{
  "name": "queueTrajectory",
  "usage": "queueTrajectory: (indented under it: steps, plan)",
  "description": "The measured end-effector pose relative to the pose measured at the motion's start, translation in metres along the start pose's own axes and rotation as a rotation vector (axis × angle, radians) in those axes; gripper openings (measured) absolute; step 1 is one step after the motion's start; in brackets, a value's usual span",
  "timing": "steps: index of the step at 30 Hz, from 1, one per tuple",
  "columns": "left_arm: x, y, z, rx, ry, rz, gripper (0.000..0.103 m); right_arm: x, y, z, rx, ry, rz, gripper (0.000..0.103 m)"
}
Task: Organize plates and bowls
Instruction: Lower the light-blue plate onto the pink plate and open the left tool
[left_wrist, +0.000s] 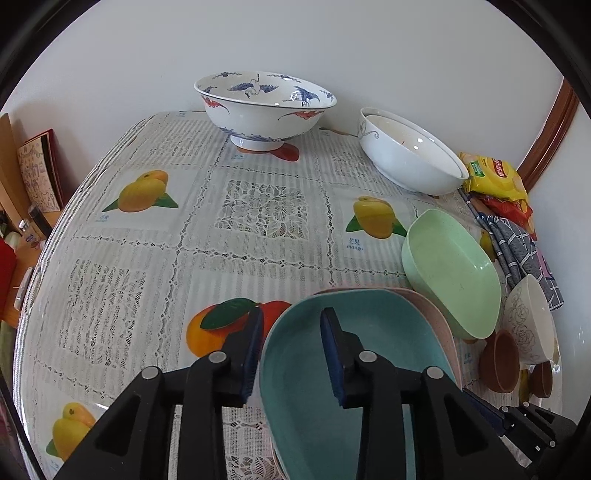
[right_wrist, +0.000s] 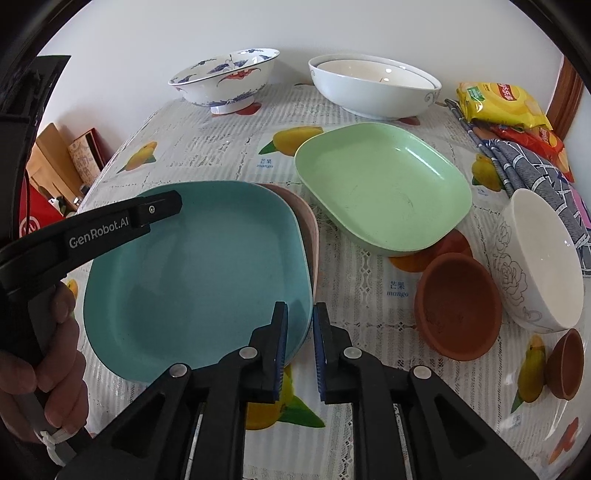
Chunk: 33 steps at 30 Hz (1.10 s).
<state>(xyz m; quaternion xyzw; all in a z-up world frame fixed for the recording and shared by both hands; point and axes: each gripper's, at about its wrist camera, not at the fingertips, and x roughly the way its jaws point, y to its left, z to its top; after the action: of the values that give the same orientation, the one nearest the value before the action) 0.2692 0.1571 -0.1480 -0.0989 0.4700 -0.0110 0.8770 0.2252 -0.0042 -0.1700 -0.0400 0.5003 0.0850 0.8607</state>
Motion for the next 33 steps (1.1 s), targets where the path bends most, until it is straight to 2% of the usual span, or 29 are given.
queueTrajectory:
  steps: [2,3,7,9,16,17,19,21,24,26,33]
  plan:
    - [-0.003,0.000,-0.001,0.004,-0.015,0.018,0.058,-0.001,0.002,-0.002,-0.015,0.008,-0.006,0.021]
    - [-0.007,0.000,-0.002,0.009,-0.031,0.024,0.060,-0.003,0.003,-0.003,-0.021,0.006,-0.005,0.024]
    - [-0.016,0.000,-0.004,0.009,-0.035,0.028,0.060,-0.012,0.005,-0.006,-0.037,-0.008,-0.005,0.028]
    - [-0.020,0.001,-0.006,-0.001,-0.036,0.020,0.060,-0.016,0.003,-0.007,-0.036,-0.012,0.003,0.036]
    - [-0.031,0.010,-0.022,-0.074,-0.033,-0.015,0.059,-0.034,-0.004,-0.016,-0.028,-0.041,0.017,0.039]
    - [-0.031,0.010,-0.024,-0.071,-0.034,-0.005,0.057,-0.036,-0.006,-0.016,-0.024,-0.043,0.013,0.039]
    - [-0.032,0.008,-0.027,-0.057,-0.036,0.008,0.047,-0.038,-0.010,-0.018,-0.013,-0.048,0.010,0.039]
    - [-0.031,0.005,-0.030,-0.049,-0.025,0.006,0.030,-0.041,-0.015,-0.020,-0.004,-0.053,0.009,0.039]
    - [-0.027,-0.001,-0.032,-0.024,-0.017,0.029,0.018,-0.045,-0.020,-0.023,0.003,-0.058,-0.001,0.039]
    - [-0.025,-0.004,-0.032,-0.011,-0.016,0.062,0.014,-0.047,-0.023,-0.026,0.007,-0.062,-0.005,0.039]
    - [-0.016,-0.011,-0.029,0.009,0.009,0.102,0.015,-0.051,-0.033,-0.028,0.016,-0.066,-0.021,0.039]
